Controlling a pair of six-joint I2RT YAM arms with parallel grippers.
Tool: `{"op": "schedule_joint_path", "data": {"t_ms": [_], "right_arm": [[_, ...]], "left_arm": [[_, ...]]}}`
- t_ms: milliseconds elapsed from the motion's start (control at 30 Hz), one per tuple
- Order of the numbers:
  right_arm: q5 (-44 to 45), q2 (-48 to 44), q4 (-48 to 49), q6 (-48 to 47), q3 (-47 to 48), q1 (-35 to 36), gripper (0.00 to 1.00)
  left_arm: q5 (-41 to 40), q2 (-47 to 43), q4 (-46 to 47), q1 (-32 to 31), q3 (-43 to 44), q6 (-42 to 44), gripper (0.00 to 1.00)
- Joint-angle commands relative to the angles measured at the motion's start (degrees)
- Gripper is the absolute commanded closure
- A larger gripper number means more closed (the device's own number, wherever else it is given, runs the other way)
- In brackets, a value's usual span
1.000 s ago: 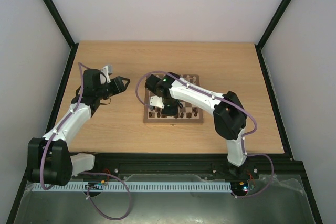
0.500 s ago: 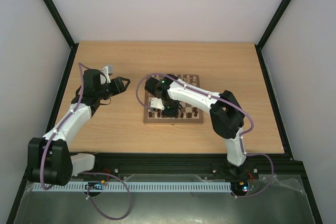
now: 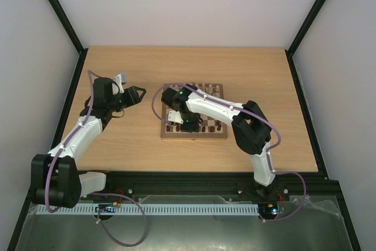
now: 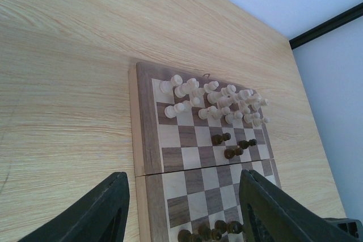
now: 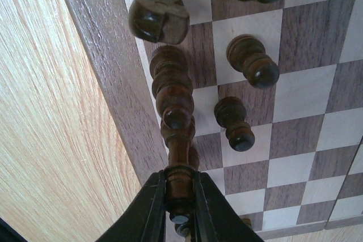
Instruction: Set up the chess pieces on the board
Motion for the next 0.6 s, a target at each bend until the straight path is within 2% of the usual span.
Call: {"op": "schedule_joint_path", "data": {"t_ms": [0, 133, 567], "right_arm": [[1.0, 0.8, -1.4, 0.2, -0.9, 0.4, 0.79], [0.7, 0.4, -1.4, 0.3, -0.7, 0.4, 0.73], [-1.8, -3.3, -3.3, 1.2, 3.3, 0.3, 0.66]], "left_arm": [[0.9, 0.3, 1.3, 0.3, -0.7, -0.2, 0.45], [1.1, 0.4, 1.4, 0.3, -0.8, -0.3, 0.45], [2.6, 1.1, 2.9, 0.3, -1.2, -0.4, 0.45]]}}
